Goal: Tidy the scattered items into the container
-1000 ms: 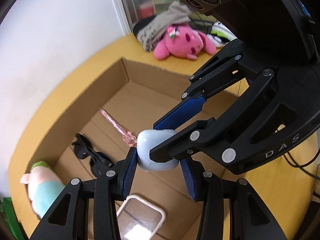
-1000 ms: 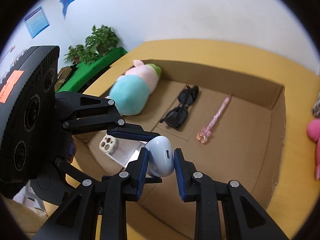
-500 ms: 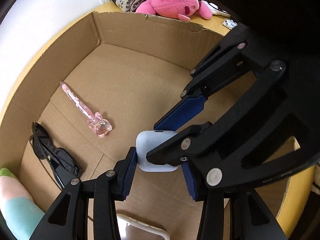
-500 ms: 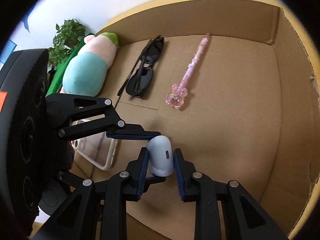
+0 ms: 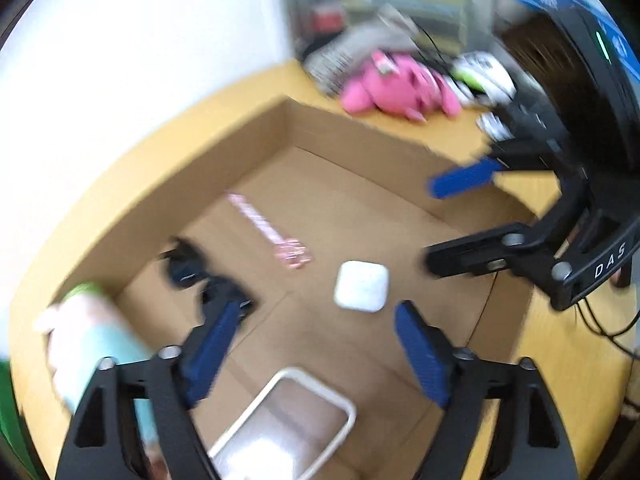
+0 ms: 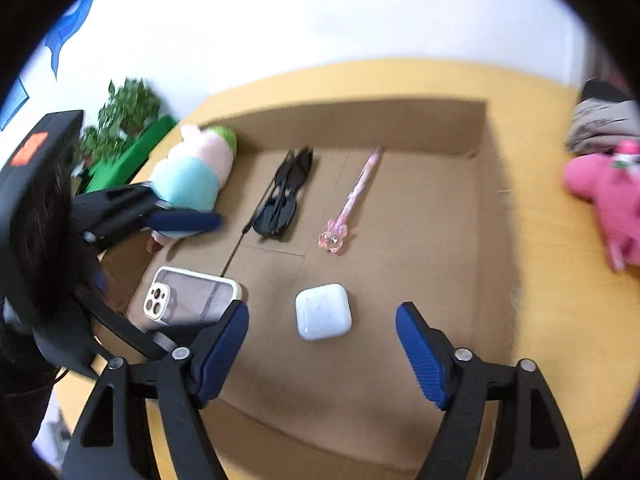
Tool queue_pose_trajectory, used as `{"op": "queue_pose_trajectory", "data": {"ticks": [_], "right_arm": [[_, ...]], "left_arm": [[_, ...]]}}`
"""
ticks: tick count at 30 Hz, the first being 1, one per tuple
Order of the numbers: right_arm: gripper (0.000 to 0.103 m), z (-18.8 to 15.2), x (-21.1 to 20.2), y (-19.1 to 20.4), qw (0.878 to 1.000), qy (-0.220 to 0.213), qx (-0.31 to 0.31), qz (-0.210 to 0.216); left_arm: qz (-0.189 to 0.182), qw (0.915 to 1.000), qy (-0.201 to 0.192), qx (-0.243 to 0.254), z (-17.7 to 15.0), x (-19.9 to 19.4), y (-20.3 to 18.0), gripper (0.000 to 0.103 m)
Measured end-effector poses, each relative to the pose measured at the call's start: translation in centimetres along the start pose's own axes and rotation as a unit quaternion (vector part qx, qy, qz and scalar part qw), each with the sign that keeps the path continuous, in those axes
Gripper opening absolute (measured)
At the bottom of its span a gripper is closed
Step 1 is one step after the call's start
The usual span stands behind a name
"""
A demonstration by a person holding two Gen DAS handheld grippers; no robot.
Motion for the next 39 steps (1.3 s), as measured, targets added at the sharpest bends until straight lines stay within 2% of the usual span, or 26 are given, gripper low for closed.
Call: {"op": "queue_pose_trajectory", "data": {"ticks": [3, 6, 10, 13, 16, 19, 24, 29, 39], "right_arm": [[0.078, -2.3, -2.7, 0.8, 0.997, -0.07, 0.023, -0.031], [0.078, -4.4, -3.6, 1.7, 0.986, -0.13, 0.028, -0.096], [0.078, -5.5, -2.4, 2.7, 0.986, -0.131, 0.038, -0.094], [0.078, -5.6, -1.0, 3.8, 0.984, -0.137, -0.001, -0.116], [0.078, -6.6, 0.5, 4.6, 0.981, -0.138, -0.025, -0.134], [0.08, -7.4, 0.6, 4.9, 0.974, -0.167, -0.03, -0.149], [0.082, -7.7, 0.3, 4.8, 0.97, -0.192, -0.034, -0.145], [0.083, -7.8, 0.3, 4.8, 0.97, -0.19, -0.035, -0.144], [0.088, -7.7, 0.4, 5.0, 0.97, -0.188, -0.034, -0.148]], "left_arm": [[0.049, 0.9955, -0.047, -0.065, -1.8, -3.5, 2.5, 0.103], [0.105, 0.9819, -0.078, -0.136, -5.0, -5.5, 3.6, 0.103], [0.154, 0.9614, -0.079, -0.214, -10.0, -6.0, 3.7, 0.103], [0.178, 0.947, -0.063, -0.26, -12.8, -5.0, 4.3, 0.103], [0.212, 0.9379, -0.087, -0.26, -13.6, -5.1, 4.0, 0.103], [0.236, 0.9284, -0.097, -0.27, -13.8, -4.7, 3.8, 0.103], [0.267, 0.9155, -0.127, -0.273, -14.1, -4.3, 3.7, 0.103], [0.269, 0.9081, -0.159, -0.279, -14.6, -4.4, 3.6, 0.103], [0.224, 0.9142, -0.158, -0.299, -14.8, -4.0, 4.3, 0.103]]}}
Point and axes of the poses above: each gripper's, at about its wrist camera, not at the fingertips, and x roughly the way its jaws point, y to its left, z to its top, the point moved 5 cm from there along x, roughly the way its jaws point, and after that the axes turned 2 degrees about -x, right-handed, at the moved point
